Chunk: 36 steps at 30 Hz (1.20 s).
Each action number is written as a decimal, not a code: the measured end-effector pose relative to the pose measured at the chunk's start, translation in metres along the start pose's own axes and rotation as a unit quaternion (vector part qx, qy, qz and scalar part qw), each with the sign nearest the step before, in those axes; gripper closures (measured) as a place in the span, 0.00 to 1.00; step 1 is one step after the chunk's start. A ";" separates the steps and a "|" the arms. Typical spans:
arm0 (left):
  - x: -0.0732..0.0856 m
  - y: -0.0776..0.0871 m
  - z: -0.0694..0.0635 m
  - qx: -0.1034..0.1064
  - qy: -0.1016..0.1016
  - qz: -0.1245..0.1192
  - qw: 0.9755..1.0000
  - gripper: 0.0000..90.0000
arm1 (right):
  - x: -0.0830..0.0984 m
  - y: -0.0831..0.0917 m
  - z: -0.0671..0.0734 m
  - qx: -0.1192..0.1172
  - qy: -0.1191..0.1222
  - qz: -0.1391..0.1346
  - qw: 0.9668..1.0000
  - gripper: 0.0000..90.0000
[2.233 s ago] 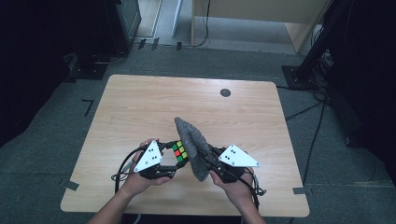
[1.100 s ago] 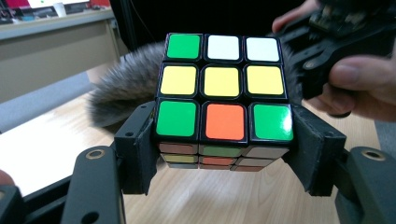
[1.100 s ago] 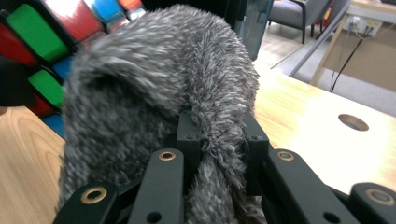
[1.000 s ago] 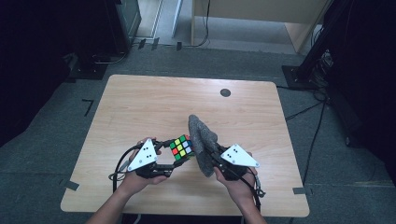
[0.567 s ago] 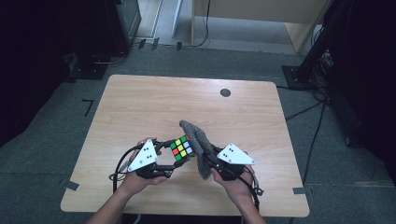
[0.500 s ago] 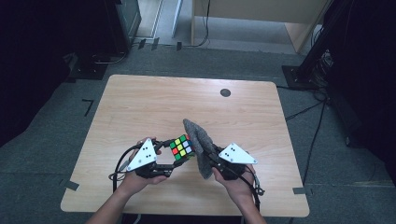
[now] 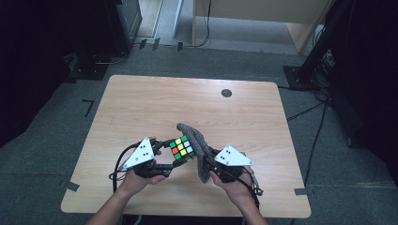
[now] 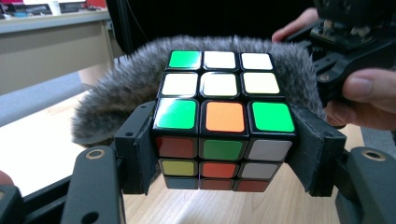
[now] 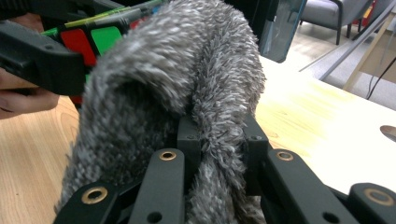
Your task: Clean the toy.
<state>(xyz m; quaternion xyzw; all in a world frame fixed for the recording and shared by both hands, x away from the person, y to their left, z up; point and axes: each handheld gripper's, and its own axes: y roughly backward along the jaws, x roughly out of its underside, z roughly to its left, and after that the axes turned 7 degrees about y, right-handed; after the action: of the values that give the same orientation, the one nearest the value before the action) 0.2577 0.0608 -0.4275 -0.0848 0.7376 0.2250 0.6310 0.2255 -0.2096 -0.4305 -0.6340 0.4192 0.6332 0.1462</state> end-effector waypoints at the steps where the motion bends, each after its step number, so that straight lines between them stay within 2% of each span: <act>1: 0.000 0.000 0.000 0.000 0.001 0.000 1.000 0.38 | -0.002 0.002 -0.001 0.004 -0.002 -0.004 1.000 0.85; 5: 0.002 -0.004 -0.002 -0.006 -0.011 0.014 1.000 0.38 | -0.012 0.015 0.000 0.013 -0.003 -0.054 0.998 0.85; 7: 0.002 -0.005 -0.004 -0.001 -0.013 0.013 1.000 0.38 | -0.017 0.018 0.004 0.000 0.011 -0.068 0.998 0.85; 9: 0.001 -0.004 -0.006 -0.002 -0.015 0.014 1.000 0.38 | -0.017 0.016 0.008 -0.004 0.024 -0.061 0.998 0.85; 10: 0.001 -0.004 -0.006 -0.003 -0.017 0.015 1.000 0.38 | -0.015 0.014 0.008 -0.004 0.020 -0.060 0.998 0.85; 12: 0.000 -0.002 -0.004 0.004 -0.006 0.007 1.000 0.38 | -0.010 0.009 0.004 -0.017 0.001 -0.046 0.999 0.85; 14: -0.001 0.001 -0.002 0.009 0.001 -0.003 1.000 0.38 | -0.004 0.003 0.002 -0.010 0.004 -0.017 1.000 0.85; 16: -0.002 0.001 -0.001 0.005 -0.003 -0.002 1.000 0.38 | -0.001 0.001 0.001 -0.006 0.004 -0.005 1.000 0.85; 18: -0.001 0.001 -0.001 0.006 -0.003 0.000 1.000 0.38 | -0.004 0.004 0.001 0.000 0.007 -0.011 1.000 0.85; 21: 0.001 -0.002 -0.002 0.005 -0.009 0.008 1.000 0.38 | -0.011 0.014 0.000 0.003 0.007 -0.050 0.999 0.85; 24: 0.002 -0.005 -0.007 0.008 -0.020 0.015 1.000 0.38 | -0.016 0.020 0.003 -0.010 0.013 -0.080 0.997 0.85; 26: 0.002 -0.005 -0.009 0.002 -0.026 0.018 0.999 0.38 | -0.015 0.017 0.007 -0.017 0.023 -0.077 0.997 0.85; 27: 0.002 -0.004 -0.009 -0.001 -0.030 0.017 0.999 0.38 | -0.013 0.015 0.006 -0.019 0.017 -0.078 0.997 0.85; 29: 0.000 -0.001 -0.010 0.004 -0.029 0.004 1.000 0.38 | -0.008 0.011 0.000 -0.039 -0.011 -0.070 0.997 0.85; 31: -0.004 0.003 -0.010 0.021 -0.021 -0.018 0.999 0.38 | -0.005 0.008 -0.003 -0.027 0.003 -0.039 0.999 0.85; 32: -0.005 0.003 -0.011 0.022 -0.023 -0.021 0.999 0.38 | -0.004 0.008 -0.003 -0.020 0.010 -0.032 0.999 0.85; 34: -0.005 0.003 -0.011 0.015 -0.032 -0.012 0.999 0.38 | -0.007 0.013 -0.005 -0.015 0.000 -0.050 0.999 0.85; 36: 0.000 0.000 -0.009 0.007 -0.029 0.002 1.000 0.38 | -0.012 0.019 -0.005 -0.013 0.000 -0.074 0.997 0.85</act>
<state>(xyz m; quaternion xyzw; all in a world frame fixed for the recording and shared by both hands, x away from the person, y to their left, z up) 0.2502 0.0565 -0.4264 -0.0728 0.7209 0.2231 0.6520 0.2171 -0.2202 -0.4124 -0.6652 0.3628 0.6261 0.1841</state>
